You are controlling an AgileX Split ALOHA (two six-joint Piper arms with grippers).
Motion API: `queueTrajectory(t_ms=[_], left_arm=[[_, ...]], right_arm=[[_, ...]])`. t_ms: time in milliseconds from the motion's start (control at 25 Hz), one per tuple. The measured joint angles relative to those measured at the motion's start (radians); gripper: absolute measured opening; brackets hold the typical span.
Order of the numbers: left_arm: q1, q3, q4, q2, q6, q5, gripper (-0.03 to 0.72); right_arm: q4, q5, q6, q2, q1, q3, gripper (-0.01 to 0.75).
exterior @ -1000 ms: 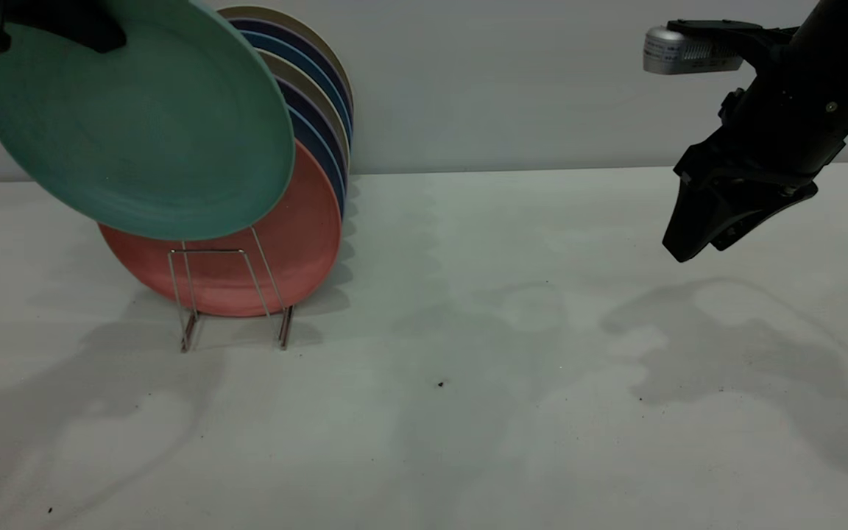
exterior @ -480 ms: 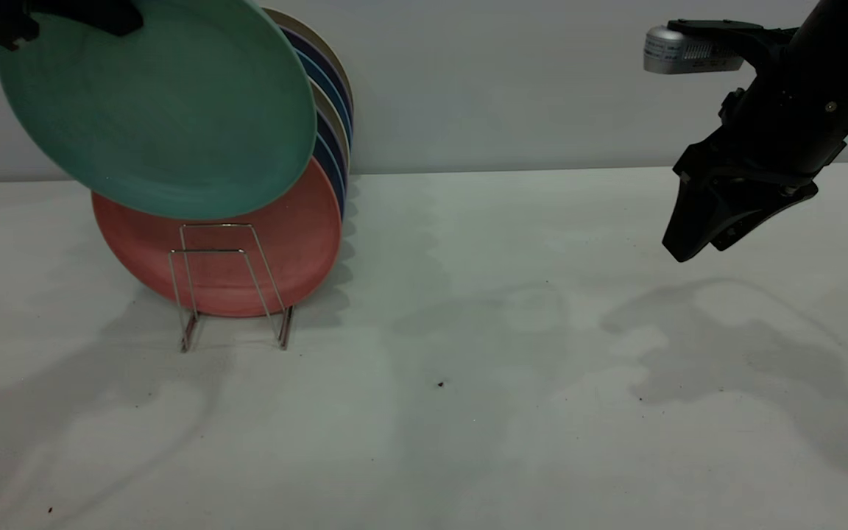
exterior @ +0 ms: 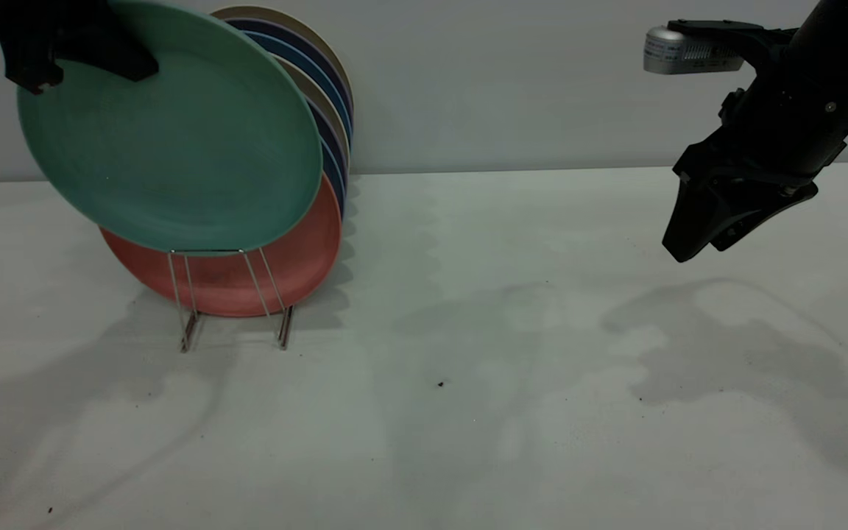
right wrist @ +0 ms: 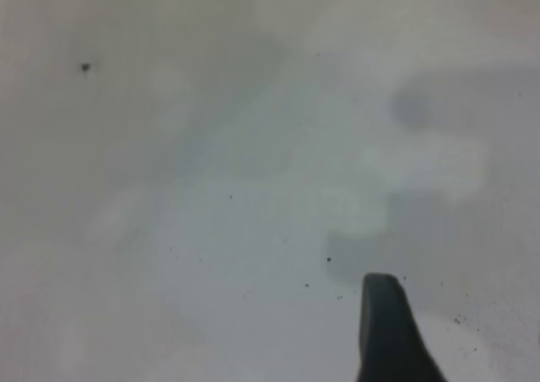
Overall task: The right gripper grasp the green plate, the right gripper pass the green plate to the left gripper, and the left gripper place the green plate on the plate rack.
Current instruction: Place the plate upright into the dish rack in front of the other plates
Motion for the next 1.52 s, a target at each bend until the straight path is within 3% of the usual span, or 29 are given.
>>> queueTrajectory(t_ms=[960, 1080, 1320, 1520], left_arm=[[0.0, 0.002, -0.001, 0.167, 0.007, -0.068, 0.118], [0.0, 0.002, -0.001, 0.167, 0.009, -0.064, 0.152], [0.0, 0.002, -0.002, 0.167, 0.009, -0.055, 0.298], [0.0, 0.002, -0.002, 0.136, 0.009, -0.052, 0.312]], right_arm=[[0.0, 0.0, 0.006, 0.0, 0.0, 0.0, 0.44], [0.0, 0.0, 0.006, 0.0, 0.0, 0.0, 0.44], [0.0, 0.0, 0.007, 0.0, 0.0, 0.0, 0.44], [0.0, -0.001, 0.007, 0.0, 0.0, 0.0, 0.44]])
